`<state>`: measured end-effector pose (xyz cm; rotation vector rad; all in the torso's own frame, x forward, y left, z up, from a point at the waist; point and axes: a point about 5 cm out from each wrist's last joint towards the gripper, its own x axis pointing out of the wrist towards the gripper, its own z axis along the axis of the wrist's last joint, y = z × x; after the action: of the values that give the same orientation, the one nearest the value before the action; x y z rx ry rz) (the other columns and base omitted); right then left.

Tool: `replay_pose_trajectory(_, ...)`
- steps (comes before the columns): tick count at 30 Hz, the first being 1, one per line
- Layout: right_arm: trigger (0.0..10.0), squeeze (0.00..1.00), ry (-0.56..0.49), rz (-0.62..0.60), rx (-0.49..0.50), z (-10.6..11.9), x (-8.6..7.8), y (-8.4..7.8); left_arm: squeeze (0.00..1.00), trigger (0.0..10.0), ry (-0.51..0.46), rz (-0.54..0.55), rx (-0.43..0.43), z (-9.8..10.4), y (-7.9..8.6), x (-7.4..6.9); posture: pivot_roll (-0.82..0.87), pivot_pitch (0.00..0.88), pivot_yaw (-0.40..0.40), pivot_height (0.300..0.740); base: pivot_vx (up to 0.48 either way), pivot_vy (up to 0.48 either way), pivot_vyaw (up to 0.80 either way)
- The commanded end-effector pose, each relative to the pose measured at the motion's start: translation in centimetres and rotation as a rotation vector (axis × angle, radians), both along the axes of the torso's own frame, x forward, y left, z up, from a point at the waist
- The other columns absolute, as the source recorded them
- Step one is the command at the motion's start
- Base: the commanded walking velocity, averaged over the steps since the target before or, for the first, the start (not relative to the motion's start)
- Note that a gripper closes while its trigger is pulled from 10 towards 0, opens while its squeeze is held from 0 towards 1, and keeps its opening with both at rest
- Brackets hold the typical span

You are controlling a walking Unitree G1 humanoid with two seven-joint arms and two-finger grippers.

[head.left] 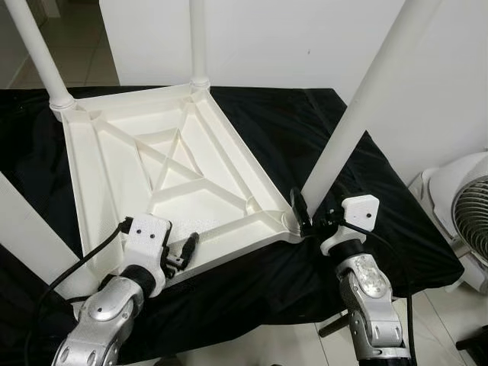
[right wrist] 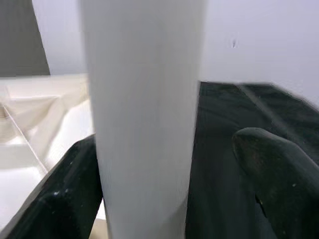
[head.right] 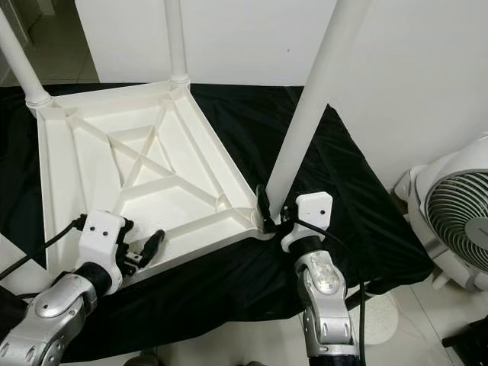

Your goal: Building children table

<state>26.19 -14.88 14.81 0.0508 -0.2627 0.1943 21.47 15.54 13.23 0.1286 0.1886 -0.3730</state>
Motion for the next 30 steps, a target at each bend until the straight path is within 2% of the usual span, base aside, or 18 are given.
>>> replay_pose_trajectory(1, 10.0, 0.00, 0.031, -0.053, 0.075, -0.4, -0.3, -1.5, 0.00, 10.0, -0.014, 0.001, 0.026, 0.3, 1.1, -0.3, 0.14, 0.065, -0.036, 0.740, 0.000, 0.000, 0.00)
replay_pose_trajectory(3, 10.0, 0.00, 0.022, -0.007, 0.098, -0.1, -0.2, -0.9, 0.00, 10.0, -0.016, -0.010, 0.031, 0.4, 1.2, -0.4, 0.14, 0.067, -0.038, 0.740, 0.000, 0.000, 0.00)
replay_pose_trajectory(6, 10.0, 0.00, 0.000, 0.169, 0.105, 0.7, -0.4, 1.1, 0.00, 10.0, -0.021, -0.037, 0.036, 0.7, 1.3, -0.3, 0.14, 0.066, -0.047, 0.740, 0.000, 0.000, 0.00)
replay_pose_trajectory(9, 10.0, 0.00, 0.001, 0.229, 0.066, 0.8, -0.6, 1.5, 0.00, 10.0, -0.019, -0.054, 0.044, 0.7, 1.3, -0.3, 0.15, 0.066, -0.051, 0.740, 0.000, 0.000, 0.00)
replay_pose_trajectory(12, 10.0, 0.00, 0.025, 0.335, 0.072, 0.8, -1.2, 1.9, 0.00, 10.0, -0.019, -0.067, 0.071, 0.5, 1.5, -0.1, 0.14, 0.066, -0.055, 0.740, 0.000, 0.000, 0.00)
replay_pose_trajectory(22, 10.0, 0.00, 0.048, 0.465, 0.138, 2.0, -1.1, 1.7, 0.00, 10.0, -0.024, -0.098, 0.111, 0.1, 1.7, 0.9, 0.13, 0.072, -0.057, 0.740, 0.000, 0.000, 0.00)
replay_pose_trajectory(27, 10.0, 0.00, 0.069, 0.511, 0.152, 2.3, -1.1, 0.3, 0.00, 10.0, -0.037, -0.112, 0.129, -0.4, 2.7, 1.4, 0.12, 0.078, -0.061, 0.740, 0.000, 0.000, 0.00)
replay_pose_trajectory(30, 10.0, 0.00, 0.088, 0.543, 0.222, 2.7, -1.2, -0.6, 0.00, 10.0, -0.038, -0.115, 0.125, -0.6, 3.9, 1.7, 0.12, 0.082, -0.062, 0.740, 0.000, 0.000, 0.00)
